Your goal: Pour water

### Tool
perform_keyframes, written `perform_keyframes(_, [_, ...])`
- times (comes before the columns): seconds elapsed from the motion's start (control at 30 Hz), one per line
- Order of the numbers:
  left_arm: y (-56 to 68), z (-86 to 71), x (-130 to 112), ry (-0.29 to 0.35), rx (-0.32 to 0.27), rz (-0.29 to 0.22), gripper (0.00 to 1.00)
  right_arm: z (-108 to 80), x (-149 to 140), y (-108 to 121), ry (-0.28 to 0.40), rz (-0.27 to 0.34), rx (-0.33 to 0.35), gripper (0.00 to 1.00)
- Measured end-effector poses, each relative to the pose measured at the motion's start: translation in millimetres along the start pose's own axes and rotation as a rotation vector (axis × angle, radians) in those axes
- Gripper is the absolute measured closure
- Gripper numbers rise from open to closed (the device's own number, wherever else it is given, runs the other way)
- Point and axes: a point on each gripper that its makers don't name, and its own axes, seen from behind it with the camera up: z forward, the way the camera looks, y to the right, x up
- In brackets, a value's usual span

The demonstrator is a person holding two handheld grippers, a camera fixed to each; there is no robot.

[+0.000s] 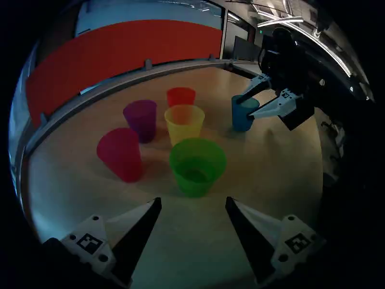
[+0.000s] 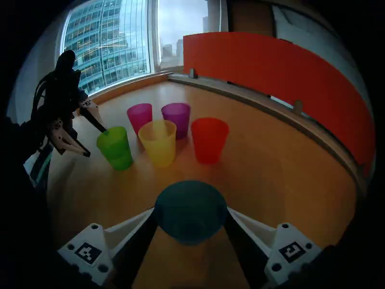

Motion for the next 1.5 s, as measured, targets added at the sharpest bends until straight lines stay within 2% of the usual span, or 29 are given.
perform_keyframes(0.5, [0.3, -7.9, 4, 0.016, 0.007, 0.006, 0.0, 1.6, -9, 0, -0.019, 0.0, -0.009, 0.07])
perform_keyframes(0.63, [-0.8, -8.8, 3, 0.014, 0.009, 0.004, 0.0, 1.0, -12, 1, -0.026, -0.002, -0.017, 0.02])
perform_keyframes(0.8, [-2.6, -11.9, 4, 0.02, 0.015, -0.002, 0.0, -2.8, -13, 0, -0.025, 0.003, -0.02, 0.0])
perform_keyframes(1.2, [-16.2, -26.7, 1, 0.053, 0.075, -0.037, 0.0, -32.9, -26, 2, -0.008, 0.022, -0.07, 0.01])
perform_keyframes(1.5, [-23.2, -45.9, -3, 0.096, 0.138, -0.058, 0.01, -63.1, -35, 2, 0.017, 0.039, -0.119, 0.0])
